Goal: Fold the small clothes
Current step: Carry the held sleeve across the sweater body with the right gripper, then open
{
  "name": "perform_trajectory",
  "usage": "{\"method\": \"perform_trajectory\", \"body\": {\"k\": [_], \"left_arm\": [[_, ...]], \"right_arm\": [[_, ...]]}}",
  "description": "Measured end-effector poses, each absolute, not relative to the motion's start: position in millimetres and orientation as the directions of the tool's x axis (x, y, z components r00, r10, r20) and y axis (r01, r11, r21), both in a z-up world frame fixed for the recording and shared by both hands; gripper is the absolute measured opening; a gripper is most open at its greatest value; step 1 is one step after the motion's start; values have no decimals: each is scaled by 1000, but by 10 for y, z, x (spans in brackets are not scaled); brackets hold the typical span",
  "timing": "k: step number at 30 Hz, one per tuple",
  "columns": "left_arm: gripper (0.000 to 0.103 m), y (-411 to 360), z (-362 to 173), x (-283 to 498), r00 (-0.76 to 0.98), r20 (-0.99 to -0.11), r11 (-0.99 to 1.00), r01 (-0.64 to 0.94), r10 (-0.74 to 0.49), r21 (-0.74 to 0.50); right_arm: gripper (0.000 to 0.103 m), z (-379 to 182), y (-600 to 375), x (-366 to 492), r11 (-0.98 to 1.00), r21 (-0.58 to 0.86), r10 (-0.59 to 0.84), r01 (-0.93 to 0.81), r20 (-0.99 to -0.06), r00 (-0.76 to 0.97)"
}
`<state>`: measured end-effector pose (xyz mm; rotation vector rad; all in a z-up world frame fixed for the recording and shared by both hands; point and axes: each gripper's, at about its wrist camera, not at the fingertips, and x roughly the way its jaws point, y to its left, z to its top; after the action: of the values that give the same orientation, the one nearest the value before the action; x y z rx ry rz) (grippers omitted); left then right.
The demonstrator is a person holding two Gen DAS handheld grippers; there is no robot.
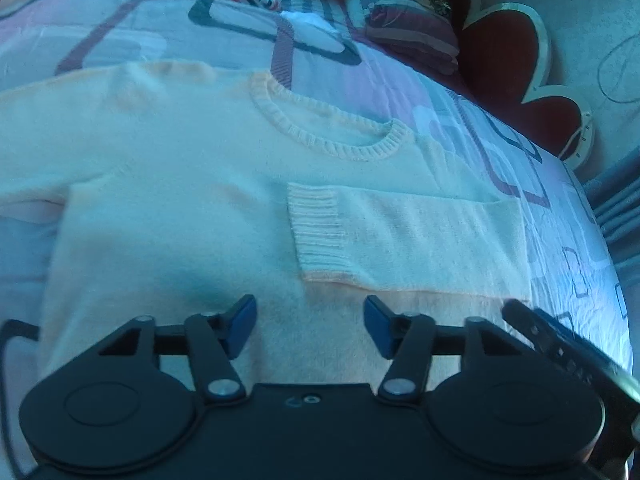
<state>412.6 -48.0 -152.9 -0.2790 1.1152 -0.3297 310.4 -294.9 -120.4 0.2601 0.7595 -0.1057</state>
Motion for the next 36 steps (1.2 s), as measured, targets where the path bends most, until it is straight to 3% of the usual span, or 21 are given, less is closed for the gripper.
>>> {"method": "perform_trajectory", "body": {"k": [6, 11, 14, 23, 29, 30, 31, 33, 36], "left_arm": [[47, -528, -1640, 4242, 426, -798, 889, 31, -425, -457], [13, -638, -1702, 4298, 455, -772, 871, 18, -444, -490], [4, -661, -1655, 4303, 497, -749, 866, 8, -438, -500], [2, -476, -916, 4364, 678, -578, 819, 61, -453, -570], [2, -158, -627, 4461, 771, -521, 847, 44, -366, -530], [2, -90, -646, 4470, 778, -526, 854, 26, -343, -519], [2, -13, -678, 4472, 782, -534, 860, 4, -320, -510], [2, 143, -769, 4477, 779, -560, 866, -43, -283, -498], [2, 280, -957, 4499, 760, -604, 882, -89, -239, -462]], "right_arm": [[56, -1354, -3231, 3041, 953, 218, 3, 211, -703, 711], [56, -1483, -3350, 3066, 947, 222, -1, 231, -719, 695], [56, -1523, -3394, 3081, 949, 200, -22, 241, -725, 688], [56, -1606, -3453, 3226, 933, 236, -17, 273, -728, 685], [56, -1627, -3404, 3451, 926, 255, -15, 278, -713, 701], [51, -1625, -3388, 3479, 928, 255, -14, 272, -705, 709], [31, -1622, -3375, 3500, 930, 251, -16, 268, -700, 714], [13, -1622, -3355, 3541, 930, 270, 12, 249, -699, 715], [9, -1605, -3325, 3546, 939, 259, 18, 226, -695, 719]]}}
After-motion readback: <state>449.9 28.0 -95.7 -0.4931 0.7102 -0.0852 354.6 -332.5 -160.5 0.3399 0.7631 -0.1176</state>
